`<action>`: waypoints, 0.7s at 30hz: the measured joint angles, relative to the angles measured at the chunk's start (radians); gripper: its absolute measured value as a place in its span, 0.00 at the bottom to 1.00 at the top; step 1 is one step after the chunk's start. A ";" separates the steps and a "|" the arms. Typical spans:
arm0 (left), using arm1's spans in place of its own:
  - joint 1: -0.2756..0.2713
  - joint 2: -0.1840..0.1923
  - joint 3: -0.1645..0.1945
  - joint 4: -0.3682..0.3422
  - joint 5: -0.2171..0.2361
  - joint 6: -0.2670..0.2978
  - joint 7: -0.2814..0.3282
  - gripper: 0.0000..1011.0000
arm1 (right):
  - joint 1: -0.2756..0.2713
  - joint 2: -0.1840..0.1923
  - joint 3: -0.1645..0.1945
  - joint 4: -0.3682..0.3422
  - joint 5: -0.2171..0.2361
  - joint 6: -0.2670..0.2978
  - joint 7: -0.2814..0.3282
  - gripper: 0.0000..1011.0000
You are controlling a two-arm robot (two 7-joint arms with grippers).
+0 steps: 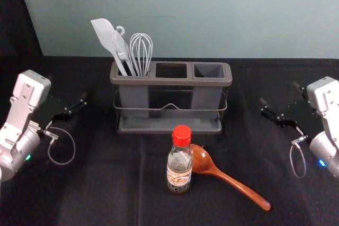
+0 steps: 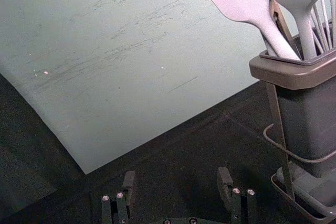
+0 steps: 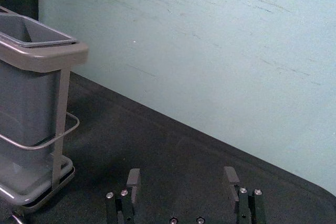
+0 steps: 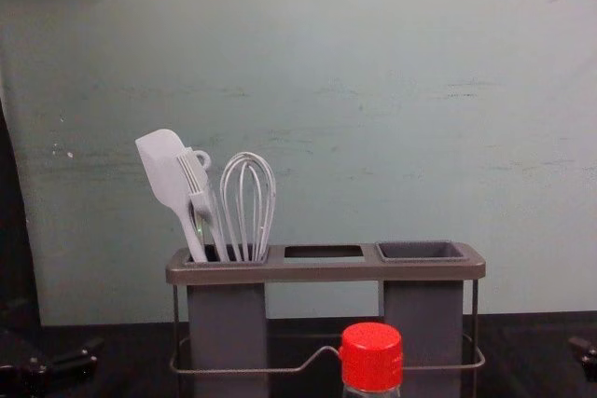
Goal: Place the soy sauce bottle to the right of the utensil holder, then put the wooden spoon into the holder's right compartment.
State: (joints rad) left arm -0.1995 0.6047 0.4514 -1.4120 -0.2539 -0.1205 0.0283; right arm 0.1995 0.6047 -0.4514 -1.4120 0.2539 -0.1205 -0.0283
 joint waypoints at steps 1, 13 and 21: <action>0.000 0.000 0.000 0.000 0.000 0.000 0.000 0.99 | 0.000 0.000 0.000 0.000 0.000 0.000 0.000 0.99; 0.000 0.000 0.000 0.000 0.000 0.000 0.000 0.99 | 0.000 0.000 0.000 0.000 0.000 0.000 0.000 0.99; 0.000 0.000 0.000 0.000 0.000 0.000 0.000 0.99 | 0.000 0.000 0.000 0.000 0.000 0.000 0.000 0.99</action>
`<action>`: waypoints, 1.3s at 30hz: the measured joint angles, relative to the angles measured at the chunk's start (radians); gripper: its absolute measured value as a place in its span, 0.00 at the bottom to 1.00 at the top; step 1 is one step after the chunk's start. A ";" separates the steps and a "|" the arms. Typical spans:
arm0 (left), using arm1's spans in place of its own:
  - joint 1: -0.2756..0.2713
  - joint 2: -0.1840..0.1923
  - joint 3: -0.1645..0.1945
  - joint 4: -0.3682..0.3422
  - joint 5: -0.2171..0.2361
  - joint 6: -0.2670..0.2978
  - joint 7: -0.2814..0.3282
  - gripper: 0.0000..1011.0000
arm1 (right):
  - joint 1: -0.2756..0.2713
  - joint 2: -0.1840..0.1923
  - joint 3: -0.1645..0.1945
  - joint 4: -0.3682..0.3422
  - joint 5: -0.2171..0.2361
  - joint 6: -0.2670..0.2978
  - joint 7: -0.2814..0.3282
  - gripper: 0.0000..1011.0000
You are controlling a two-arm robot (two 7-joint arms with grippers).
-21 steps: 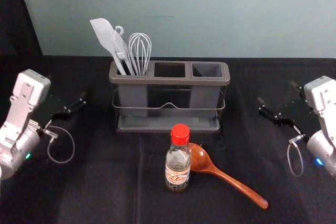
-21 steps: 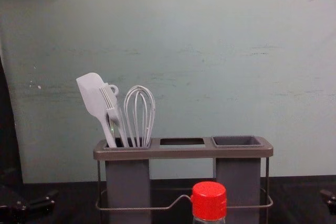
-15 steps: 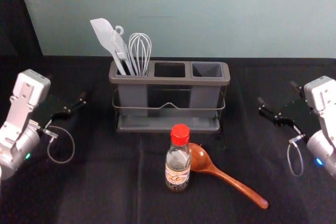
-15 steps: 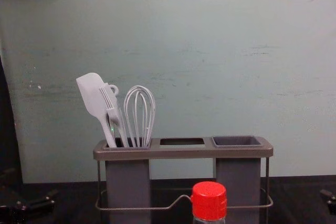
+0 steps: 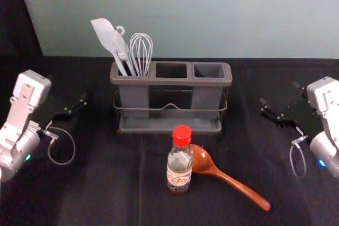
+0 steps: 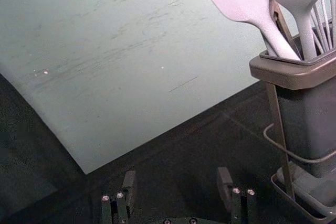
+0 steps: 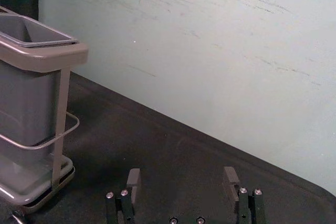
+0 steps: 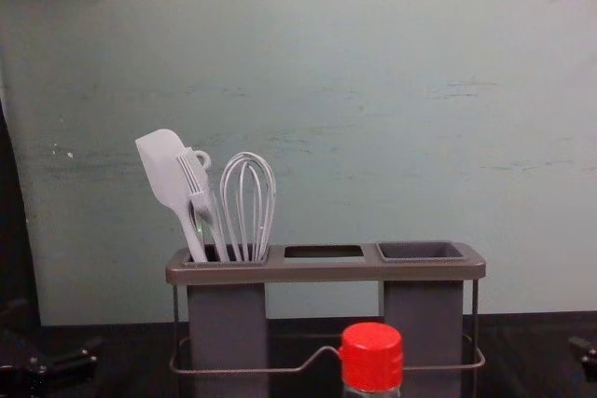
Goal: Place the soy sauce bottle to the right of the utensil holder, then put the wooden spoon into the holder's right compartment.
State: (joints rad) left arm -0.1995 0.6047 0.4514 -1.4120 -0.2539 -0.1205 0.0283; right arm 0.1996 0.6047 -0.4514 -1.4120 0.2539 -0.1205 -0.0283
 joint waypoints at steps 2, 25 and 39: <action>0.000 0.000 0.000 0.000 0.000 0.000 0.000 0.99 | 0.000 0.000 0.000 0.000 0.000 0.000 0.000 0.99; 0.000 0.000 0.000 0.000 0.000 0.000 0.000 0.99 | -0.069 0.014 0.021 -0.072 -0.040 0.000 -0.024 0.99; 0.000 0.000 0.000 0.000 0.000 0.000 0.000 0.99 | -0.275 0.067 0.066 -0.292 -0.067 -0.052 -0.052 0.99</action>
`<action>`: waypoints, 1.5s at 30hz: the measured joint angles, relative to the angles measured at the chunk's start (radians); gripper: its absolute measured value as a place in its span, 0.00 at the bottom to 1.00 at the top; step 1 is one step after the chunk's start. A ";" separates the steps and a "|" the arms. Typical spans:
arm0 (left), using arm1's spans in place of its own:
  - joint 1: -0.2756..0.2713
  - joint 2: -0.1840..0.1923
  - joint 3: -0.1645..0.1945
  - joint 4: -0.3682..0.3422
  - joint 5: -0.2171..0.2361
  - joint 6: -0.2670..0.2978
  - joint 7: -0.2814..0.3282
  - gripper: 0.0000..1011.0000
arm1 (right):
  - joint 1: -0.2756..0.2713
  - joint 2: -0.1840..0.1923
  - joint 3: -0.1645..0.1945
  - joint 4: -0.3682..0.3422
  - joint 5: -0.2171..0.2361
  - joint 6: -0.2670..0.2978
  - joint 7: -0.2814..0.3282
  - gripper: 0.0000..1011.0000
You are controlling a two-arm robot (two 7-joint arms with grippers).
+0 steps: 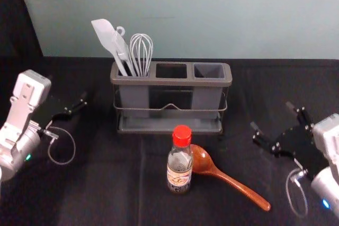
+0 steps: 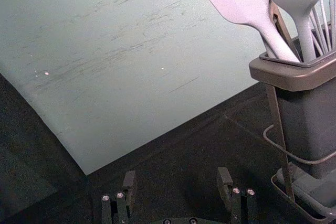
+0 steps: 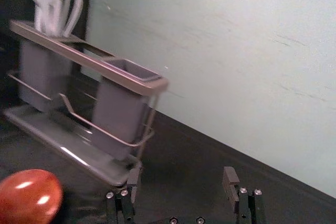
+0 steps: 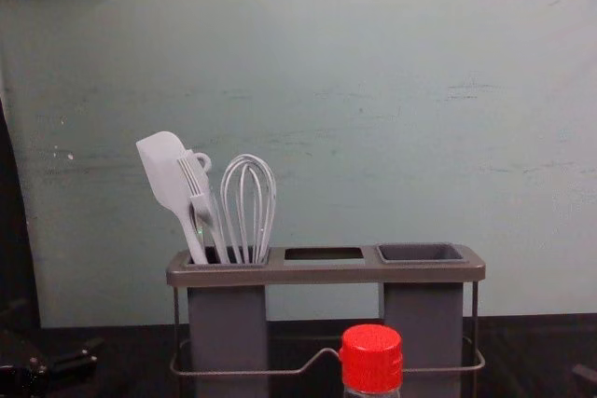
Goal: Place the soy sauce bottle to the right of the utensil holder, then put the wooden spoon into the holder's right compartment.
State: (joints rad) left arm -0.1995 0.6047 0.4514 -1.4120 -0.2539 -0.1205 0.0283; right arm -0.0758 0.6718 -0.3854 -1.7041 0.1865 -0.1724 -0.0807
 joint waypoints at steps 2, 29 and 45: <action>0.000 0.000 0.000 0.000 0.000 0.000 0.000 0.99 | -0.030 0.008 0.009 -0.031 0.013 -0.017 0.012 0.99; 0.000 0.000 0.000 0.000 0.000 0.000 0.000 0.99 | -0.086 -0.074 -0.081 -0.160 0.033 -0.057 0.217 0.99; 0.000 0.000 0.000 0.000 0.000 0.000 0.000 0.99 | 0.024 -0.207 -0.126 -0.080 0.017 0.001 0.295 0.98</action>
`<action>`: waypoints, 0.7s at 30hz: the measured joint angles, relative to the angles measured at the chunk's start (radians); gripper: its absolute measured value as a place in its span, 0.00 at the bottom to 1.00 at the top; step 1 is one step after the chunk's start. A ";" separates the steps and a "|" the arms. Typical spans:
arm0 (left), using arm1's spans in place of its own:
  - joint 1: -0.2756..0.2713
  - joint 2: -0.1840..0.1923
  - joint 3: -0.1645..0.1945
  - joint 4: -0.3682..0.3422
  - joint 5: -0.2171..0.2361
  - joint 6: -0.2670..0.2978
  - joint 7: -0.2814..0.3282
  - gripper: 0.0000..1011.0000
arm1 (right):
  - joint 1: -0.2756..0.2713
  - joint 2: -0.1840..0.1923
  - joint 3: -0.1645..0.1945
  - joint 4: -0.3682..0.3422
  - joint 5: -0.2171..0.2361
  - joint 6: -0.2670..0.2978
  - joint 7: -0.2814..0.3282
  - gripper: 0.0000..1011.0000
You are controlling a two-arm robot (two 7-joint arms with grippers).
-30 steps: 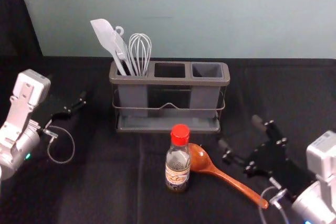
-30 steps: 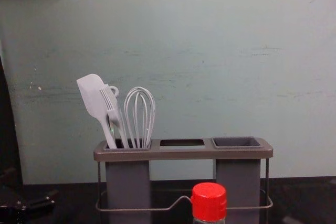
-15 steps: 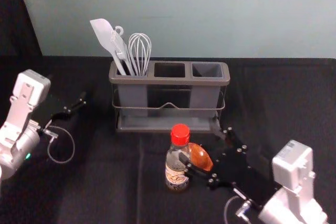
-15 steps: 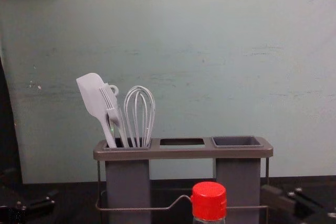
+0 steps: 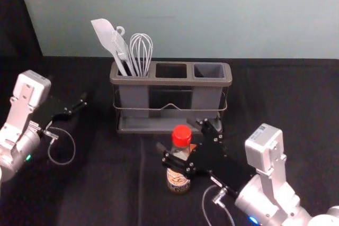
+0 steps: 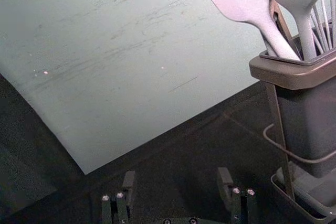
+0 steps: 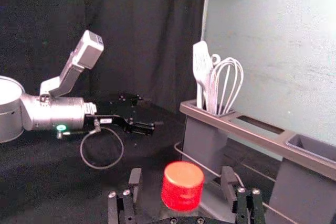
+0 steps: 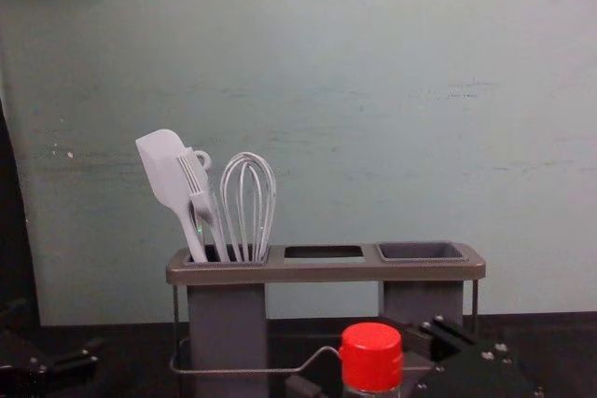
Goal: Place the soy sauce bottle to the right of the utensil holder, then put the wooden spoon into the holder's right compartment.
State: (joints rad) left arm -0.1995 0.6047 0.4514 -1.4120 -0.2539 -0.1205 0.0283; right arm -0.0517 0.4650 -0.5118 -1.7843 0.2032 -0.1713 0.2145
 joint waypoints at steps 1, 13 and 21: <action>0.000 0.000 0.000 0.000 0.000 0.000 0.000 0.99 | 0.004 -0.009 0.000 0.002 -0.003 0.001 0.004 0.94; 0.000 0.000 0.000 0.000 0.000 0.000 0.000 0.99 | -0.011 -0.032 0.019 -0.006 -0.036 0.001 0.013 0.62; 0.000 0.000 0.000 0.000 0.000 0.000 0.000 0.99 | -0.029 -0.040 0.050 -0.013 -0.033 0.001 0.029 0.40</action>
State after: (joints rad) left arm -0.1995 0.6047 0.4514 -1.4120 -0.2539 -0.1205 0.0283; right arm -0.0808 0.4252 -0.4614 -1.7973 0.1699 -0.1704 0.2438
